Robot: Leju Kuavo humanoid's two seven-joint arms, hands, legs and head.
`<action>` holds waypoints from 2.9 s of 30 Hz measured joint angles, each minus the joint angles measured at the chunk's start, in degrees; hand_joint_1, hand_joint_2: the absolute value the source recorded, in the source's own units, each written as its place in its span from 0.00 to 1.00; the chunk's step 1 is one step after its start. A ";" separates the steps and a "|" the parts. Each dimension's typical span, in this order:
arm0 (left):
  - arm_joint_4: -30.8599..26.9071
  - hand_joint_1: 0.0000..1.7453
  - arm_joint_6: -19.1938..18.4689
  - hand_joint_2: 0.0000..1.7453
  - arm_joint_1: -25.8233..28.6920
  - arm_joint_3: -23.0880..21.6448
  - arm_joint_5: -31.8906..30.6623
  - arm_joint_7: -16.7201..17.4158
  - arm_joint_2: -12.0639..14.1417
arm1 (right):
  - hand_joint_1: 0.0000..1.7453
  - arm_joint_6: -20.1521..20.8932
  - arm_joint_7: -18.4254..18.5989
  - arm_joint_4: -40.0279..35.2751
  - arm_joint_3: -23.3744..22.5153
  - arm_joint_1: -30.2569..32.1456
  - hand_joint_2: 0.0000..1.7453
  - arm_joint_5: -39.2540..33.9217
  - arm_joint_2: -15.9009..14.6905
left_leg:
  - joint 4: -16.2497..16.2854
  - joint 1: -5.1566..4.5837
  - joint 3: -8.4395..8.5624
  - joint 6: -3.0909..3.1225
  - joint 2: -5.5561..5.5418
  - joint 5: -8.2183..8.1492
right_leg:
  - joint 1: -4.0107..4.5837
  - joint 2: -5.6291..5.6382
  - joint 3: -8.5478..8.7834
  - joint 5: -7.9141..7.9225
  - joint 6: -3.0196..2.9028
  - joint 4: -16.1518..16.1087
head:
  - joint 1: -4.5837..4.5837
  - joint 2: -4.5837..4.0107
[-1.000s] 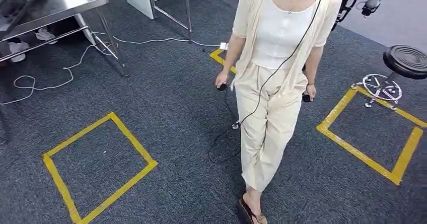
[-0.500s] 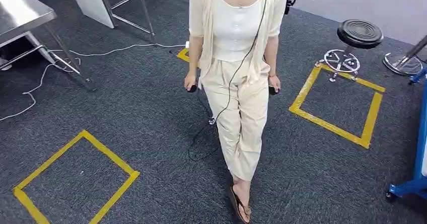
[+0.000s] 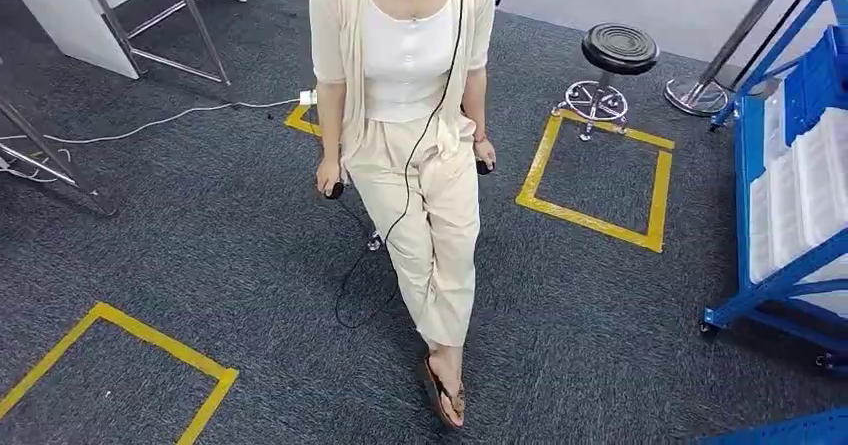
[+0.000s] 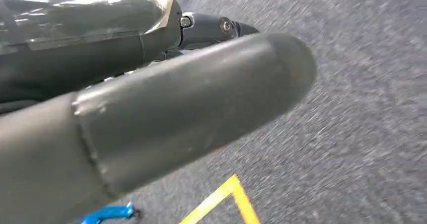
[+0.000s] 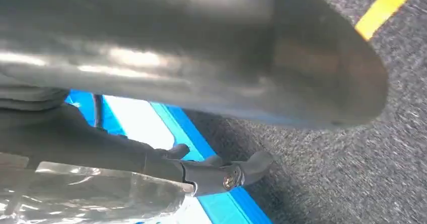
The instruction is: Take the parts from the cabinet and place them on the table.
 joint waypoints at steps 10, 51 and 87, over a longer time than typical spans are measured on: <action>0.42 0.00 0.83 0.00 0.24 0.18 -1.40 7.08 -0.99 | 0.00 -0.39 -1.49 -0.09 1.64 -0.76 0.00 0.90 0.15 | 0.60 -0.97 0.11 -1.25 7.40 -0.79 | -0.41 -5.85 4.10 0.28 0.87 -3.61 | -0.12 0.00; 0.44 0.00 -1.02 0.00 0.31 -2.08 -5.11 4.96 -2.03 | 0.00 -0.79 2.56 -0.04 2.01 -0.03 0.00 -0.04 0.48 | 16.98 0.04 -6.83 -2.57 1.18 -8.49 | -0.41 0.86 3.30 1.75 -1.66 -3.90 | -0.41 0.00; 0.35 0.00 -2.31 0.00 0.13 -3.85 -7.61 1.03 -1.16 | 0.00 -2.27 0.55 -0.11 -2.73 -0.59 0.00 -3.69 1.66 | 1.83 0.09 -0.67 -1.84 -3.60 -1.30 | 0.18 4.32 2.71 1.87 -0.98 -3.17 | -0.34 0.00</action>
